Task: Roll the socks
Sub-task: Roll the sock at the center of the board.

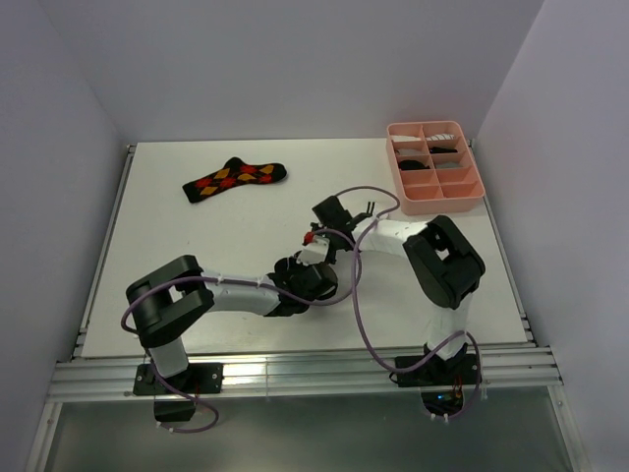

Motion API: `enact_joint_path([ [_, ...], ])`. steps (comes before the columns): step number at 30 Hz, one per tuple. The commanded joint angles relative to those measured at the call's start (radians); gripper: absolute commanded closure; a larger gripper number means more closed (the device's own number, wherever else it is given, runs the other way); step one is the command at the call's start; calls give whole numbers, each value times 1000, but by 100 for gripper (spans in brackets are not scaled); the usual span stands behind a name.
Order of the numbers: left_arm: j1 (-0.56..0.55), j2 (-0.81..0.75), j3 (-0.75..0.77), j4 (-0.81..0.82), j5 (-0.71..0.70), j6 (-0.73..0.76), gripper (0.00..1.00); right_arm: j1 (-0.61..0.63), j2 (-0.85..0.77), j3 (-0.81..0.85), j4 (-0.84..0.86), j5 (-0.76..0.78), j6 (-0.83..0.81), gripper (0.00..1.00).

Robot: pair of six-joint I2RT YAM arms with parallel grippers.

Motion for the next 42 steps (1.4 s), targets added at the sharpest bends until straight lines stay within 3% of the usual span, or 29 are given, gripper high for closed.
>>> enact_joint_path([
  [1,45,-31,-63,-59,227,-33,99,-6,-94,-65,104,-15,23,83],
  [5,121,-120,-117,2,391,-44,99,-21,-166,-113,205,6,32,56],
  [8,176,-180,-149,51,504,-64,99,-27,-209,-127,242,37,18,43],
  [12,250,-205,-178,88,653,-93,99,-30,-264,-171,294,78,33,35],
  [23,528,-203,-308,320,1124,-273,99,-26,-252,-303,454,48,86,34],
  [30,615,-125,-350,427,1245,-349,99,-1,-191,-313,497,29,84,35],
  [42,671,-32,-358,490,1315,-405,99,6,-83,-311,561,12,84,43],
])
